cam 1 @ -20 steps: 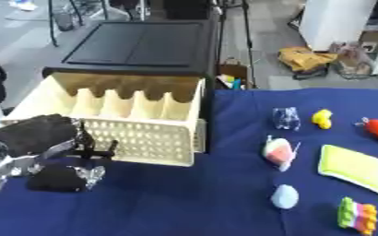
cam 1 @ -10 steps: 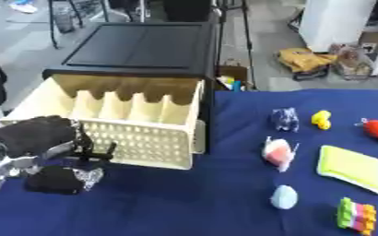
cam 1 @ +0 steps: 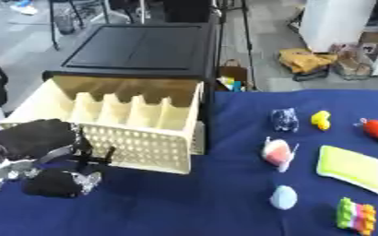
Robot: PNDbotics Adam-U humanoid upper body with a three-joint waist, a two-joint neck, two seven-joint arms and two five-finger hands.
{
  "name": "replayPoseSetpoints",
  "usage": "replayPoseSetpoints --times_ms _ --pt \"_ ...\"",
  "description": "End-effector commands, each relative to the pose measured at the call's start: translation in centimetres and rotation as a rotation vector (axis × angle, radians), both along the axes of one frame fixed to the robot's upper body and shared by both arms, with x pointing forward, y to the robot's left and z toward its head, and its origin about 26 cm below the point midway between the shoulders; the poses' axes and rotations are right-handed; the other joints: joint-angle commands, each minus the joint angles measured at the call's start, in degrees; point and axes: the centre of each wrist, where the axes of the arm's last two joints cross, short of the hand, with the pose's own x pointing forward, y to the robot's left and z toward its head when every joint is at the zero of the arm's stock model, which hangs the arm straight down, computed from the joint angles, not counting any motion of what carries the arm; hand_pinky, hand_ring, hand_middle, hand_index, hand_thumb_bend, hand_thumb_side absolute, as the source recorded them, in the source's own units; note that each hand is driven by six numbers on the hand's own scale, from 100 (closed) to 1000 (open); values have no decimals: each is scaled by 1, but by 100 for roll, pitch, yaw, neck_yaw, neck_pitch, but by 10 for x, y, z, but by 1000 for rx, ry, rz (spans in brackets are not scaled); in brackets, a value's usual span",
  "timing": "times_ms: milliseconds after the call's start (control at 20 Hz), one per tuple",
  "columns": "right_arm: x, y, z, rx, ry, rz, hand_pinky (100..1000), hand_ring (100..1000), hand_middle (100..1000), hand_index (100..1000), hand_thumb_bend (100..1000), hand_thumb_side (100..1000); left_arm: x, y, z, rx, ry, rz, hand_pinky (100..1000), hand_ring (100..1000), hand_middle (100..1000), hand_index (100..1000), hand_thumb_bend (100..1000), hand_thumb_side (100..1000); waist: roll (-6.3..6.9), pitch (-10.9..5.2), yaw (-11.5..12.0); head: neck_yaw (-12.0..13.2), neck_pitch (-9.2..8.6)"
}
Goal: Pick up objects from table and place into drawer.
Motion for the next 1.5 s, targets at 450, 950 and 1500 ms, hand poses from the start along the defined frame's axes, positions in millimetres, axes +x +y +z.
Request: replayPoseSetpoints --times_ms 450,950,1500 --pt "-6 -1 8 -17 -42 -22 581 647 615 675 100 1000 -2 5 1 36 22 -14 100 100 100 395 100 854 -9 -109 26 -2 44" --pt "-6 -1 7 -18 -38 -26 581 647 615 675 100 1000 -2 5 6 -1 9 -31 100 100 100 386 100 858 13 -148 71 -22 87" --pt "-6 -2 6 -19 -35 -31 582 647 615 675 100 1000 -3 8 2 22 47 -35 100 100 100 384 100 854 53 -215 111 -39 136"
